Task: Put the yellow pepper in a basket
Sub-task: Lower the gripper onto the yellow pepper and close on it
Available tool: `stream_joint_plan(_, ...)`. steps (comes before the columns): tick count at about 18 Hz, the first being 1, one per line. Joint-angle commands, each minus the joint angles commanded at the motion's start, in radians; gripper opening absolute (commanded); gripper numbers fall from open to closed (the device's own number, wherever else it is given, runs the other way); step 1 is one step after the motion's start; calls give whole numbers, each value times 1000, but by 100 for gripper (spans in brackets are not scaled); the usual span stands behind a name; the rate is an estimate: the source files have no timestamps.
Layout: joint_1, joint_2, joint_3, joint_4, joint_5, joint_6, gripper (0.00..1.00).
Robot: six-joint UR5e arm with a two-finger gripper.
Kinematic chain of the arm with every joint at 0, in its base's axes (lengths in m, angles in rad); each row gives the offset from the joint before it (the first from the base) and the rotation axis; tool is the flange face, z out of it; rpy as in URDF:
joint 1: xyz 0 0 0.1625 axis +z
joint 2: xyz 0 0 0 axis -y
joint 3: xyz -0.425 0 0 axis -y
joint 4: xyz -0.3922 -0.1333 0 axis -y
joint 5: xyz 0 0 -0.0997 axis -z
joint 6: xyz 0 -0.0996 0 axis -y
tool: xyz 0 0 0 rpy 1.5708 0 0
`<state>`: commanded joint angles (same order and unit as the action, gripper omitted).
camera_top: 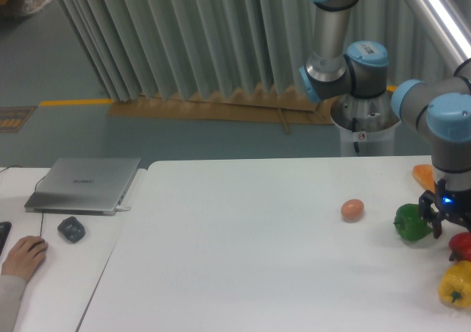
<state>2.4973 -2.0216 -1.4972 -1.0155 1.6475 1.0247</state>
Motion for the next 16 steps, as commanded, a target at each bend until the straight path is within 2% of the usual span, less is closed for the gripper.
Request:
stream_joint_plan(9, 9, -48, 14, 2, 28, 5, 100)
stream_joint_plan(16, 12, -84, 48, 2, 28, -2, 100)
